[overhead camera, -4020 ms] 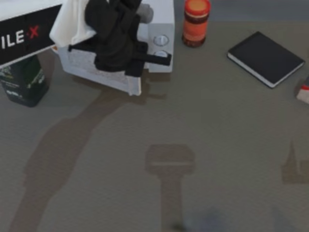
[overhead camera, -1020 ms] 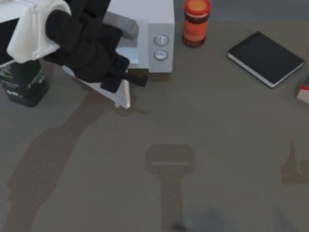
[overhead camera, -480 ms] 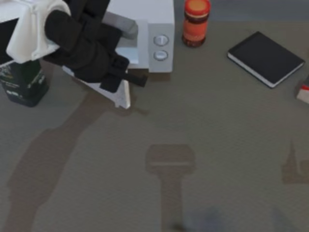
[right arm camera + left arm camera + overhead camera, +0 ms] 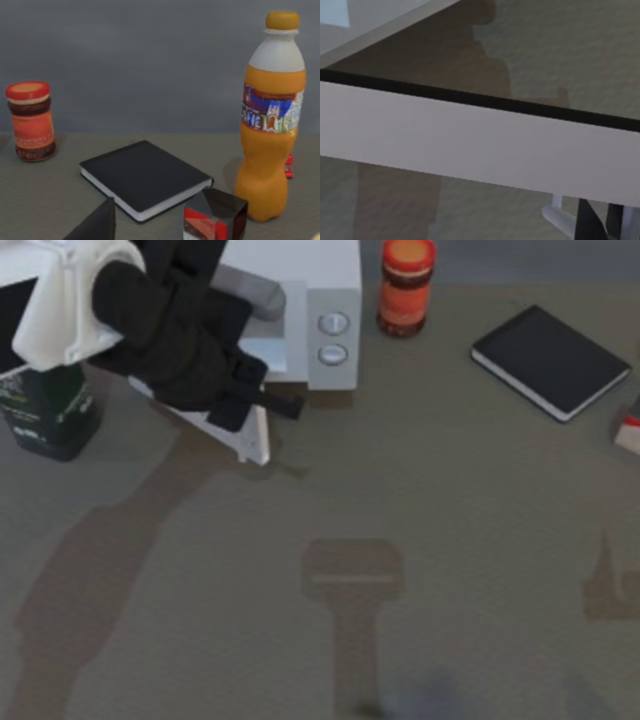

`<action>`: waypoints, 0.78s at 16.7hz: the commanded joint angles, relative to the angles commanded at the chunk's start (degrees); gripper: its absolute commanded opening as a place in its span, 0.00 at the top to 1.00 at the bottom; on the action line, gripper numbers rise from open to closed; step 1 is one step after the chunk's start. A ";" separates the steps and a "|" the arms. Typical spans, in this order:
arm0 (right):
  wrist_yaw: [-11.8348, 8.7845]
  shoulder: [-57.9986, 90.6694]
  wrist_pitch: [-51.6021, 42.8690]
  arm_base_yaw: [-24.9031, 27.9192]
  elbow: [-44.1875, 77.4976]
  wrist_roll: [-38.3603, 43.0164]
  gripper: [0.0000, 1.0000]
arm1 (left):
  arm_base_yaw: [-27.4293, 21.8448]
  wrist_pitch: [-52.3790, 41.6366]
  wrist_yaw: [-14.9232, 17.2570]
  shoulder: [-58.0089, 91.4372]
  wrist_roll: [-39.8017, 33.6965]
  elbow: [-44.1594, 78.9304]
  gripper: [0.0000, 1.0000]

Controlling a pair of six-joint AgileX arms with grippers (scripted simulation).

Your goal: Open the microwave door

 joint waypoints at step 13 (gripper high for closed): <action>0.00 0.00 0.00 0.00 0.00 0.00 0.00 | 1.42 -0.26 2.61 -1.42 4.14 -2.16 1.00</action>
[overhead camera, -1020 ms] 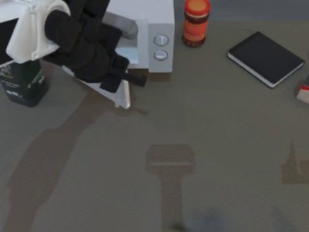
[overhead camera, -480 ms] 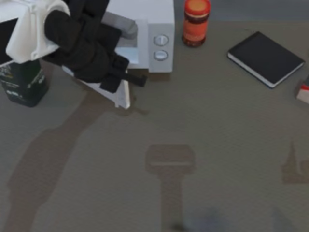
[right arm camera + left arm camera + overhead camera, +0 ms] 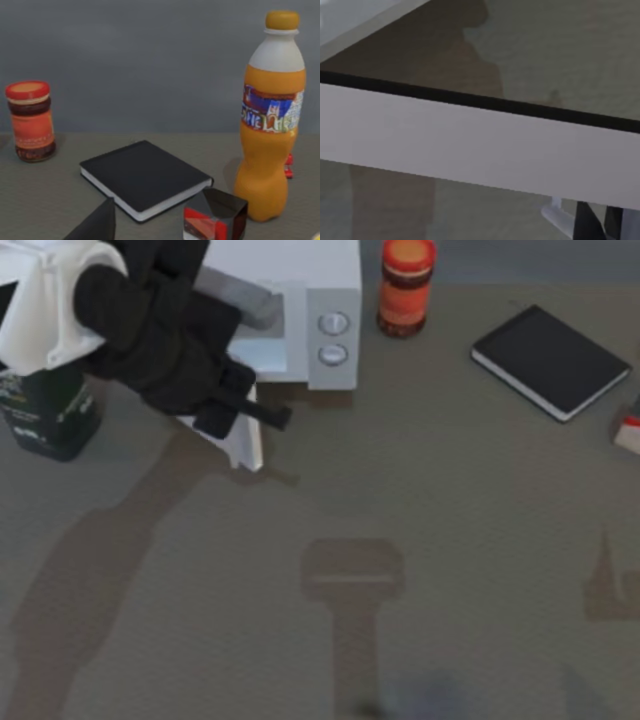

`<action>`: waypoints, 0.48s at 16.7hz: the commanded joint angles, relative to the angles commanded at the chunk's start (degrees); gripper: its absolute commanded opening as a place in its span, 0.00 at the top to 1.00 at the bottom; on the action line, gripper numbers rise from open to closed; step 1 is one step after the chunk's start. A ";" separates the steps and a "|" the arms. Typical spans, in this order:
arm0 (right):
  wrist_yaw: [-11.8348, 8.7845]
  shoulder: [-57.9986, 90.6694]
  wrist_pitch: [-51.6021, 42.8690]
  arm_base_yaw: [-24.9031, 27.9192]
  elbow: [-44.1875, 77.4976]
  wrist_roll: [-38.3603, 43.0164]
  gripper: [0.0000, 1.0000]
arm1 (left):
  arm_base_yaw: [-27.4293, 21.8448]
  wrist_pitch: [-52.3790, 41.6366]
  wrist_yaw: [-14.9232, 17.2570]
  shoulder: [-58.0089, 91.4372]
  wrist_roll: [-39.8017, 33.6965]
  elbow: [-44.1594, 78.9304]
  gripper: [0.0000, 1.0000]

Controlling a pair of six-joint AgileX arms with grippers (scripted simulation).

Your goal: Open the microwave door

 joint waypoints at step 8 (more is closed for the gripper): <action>0.00 0.00 0.00 0.00 0.00 0.00 0.00 | 1.84 0.07 2.55 -2.23 4.78 -1.95 1.00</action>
